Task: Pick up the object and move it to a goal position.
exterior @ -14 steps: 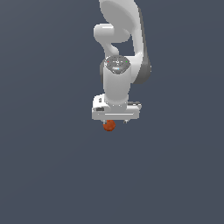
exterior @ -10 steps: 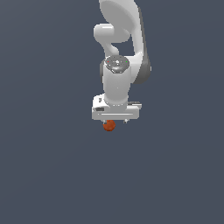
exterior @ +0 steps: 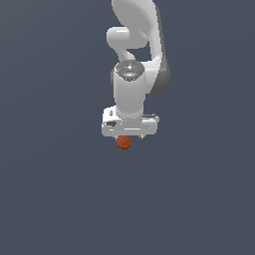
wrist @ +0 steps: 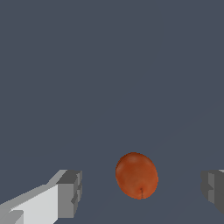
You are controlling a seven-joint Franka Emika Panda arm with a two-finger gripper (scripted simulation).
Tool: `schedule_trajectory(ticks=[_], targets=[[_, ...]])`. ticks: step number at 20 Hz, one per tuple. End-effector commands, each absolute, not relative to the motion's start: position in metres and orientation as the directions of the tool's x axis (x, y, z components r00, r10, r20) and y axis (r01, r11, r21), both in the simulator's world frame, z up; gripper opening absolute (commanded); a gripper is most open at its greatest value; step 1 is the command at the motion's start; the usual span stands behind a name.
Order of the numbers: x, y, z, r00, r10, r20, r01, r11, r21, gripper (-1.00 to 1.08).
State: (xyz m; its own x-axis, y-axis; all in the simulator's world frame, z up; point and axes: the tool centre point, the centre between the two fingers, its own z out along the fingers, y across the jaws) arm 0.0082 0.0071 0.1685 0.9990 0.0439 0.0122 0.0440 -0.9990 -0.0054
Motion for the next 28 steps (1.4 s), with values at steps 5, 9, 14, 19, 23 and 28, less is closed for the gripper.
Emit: schedule_trajectory(ticks=[5, 9, 14, 19, 23, 28], targets=[[0.007, 0.007, 0.167, 1.000, 0.023, 0.011, 0.023, -1.000, -0.006, 1.00], [0.005, 0.007, 0.163, 1.000, -0.022, 0.010, -0.022, -1.000, -0.007, 1.00], [0.001, 0.005, 0.157, 0.994, -0.109, 0.008, -0.109, -0.994, -0.009, 1.00], [-0.005, 0.004, 0.149, 0.973, -0.230, 0.004, -0.230, -0.973, -0.010, 1.00], [-0.011, 0.002, 0.141, 0.941, -0.340, 0.001, -0.340, -0.940, -0.011, 1.00], [-0.019, -0.001, 0.132, 0.882, -0.472, -0.002, -0.472, -0.882, -0.010, 1.00]])
